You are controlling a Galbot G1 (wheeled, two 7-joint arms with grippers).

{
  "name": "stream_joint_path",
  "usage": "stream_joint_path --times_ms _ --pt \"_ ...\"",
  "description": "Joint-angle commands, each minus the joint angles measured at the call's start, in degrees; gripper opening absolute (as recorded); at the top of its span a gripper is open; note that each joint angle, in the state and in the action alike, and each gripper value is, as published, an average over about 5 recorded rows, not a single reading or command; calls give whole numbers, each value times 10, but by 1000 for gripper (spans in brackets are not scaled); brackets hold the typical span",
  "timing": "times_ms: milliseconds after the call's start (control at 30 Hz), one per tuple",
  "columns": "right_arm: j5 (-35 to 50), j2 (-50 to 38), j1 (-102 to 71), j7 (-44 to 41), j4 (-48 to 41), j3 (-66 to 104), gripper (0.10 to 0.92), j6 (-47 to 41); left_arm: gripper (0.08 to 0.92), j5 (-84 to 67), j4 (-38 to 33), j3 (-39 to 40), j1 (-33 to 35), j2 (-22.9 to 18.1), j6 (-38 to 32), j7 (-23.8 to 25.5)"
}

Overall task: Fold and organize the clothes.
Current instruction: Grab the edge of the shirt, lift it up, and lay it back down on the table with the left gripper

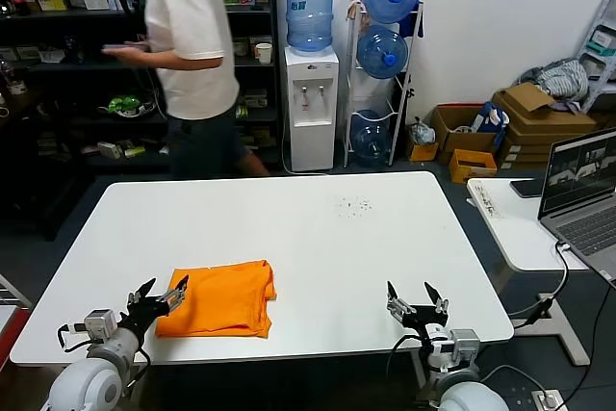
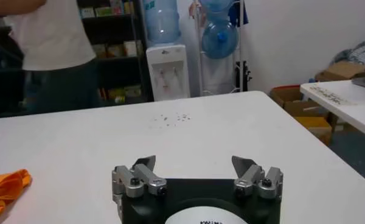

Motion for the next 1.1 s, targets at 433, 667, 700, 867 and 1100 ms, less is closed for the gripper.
stream_joint_path --times_ms 433,667,700,867,1100 --pt "1 2 -6 1 4 7 823 0 762 41 116 20 -17 -8 -43 56" --pt "3 0 -8 3 6 11 823 0 559 42 114 32 -20 -16 -42 48" --pt "3 -1 -8 3 6 12 823 1 533 41 113 33 -20 -17 -41 47" --pt "4 0 -8 4 6 13 823 2 385 41 102 32 -18 -23 -44 41" --pt "4 2 -6 5 1 15 823 4 187 75 31 24 1 -38 -61 25"
